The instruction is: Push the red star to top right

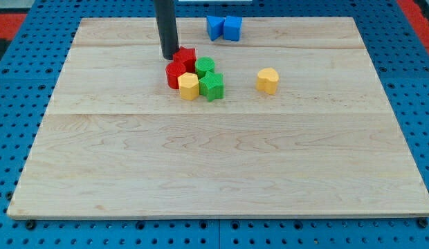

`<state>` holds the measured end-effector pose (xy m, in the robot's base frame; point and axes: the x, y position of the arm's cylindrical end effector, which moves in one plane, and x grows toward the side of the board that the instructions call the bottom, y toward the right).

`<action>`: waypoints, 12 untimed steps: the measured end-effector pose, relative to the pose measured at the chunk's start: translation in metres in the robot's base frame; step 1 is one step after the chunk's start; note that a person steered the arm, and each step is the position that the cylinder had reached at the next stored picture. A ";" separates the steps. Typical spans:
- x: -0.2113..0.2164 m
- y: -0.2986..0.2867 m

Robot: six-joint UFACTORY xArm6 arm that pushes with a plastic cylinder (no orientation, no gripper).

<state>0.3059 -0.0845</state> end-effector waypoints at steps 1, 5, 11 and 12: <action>0.022 0.000; 0.026 0.080; -0.011 0.254; -0.011 0.266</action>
<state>0.2945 0.1819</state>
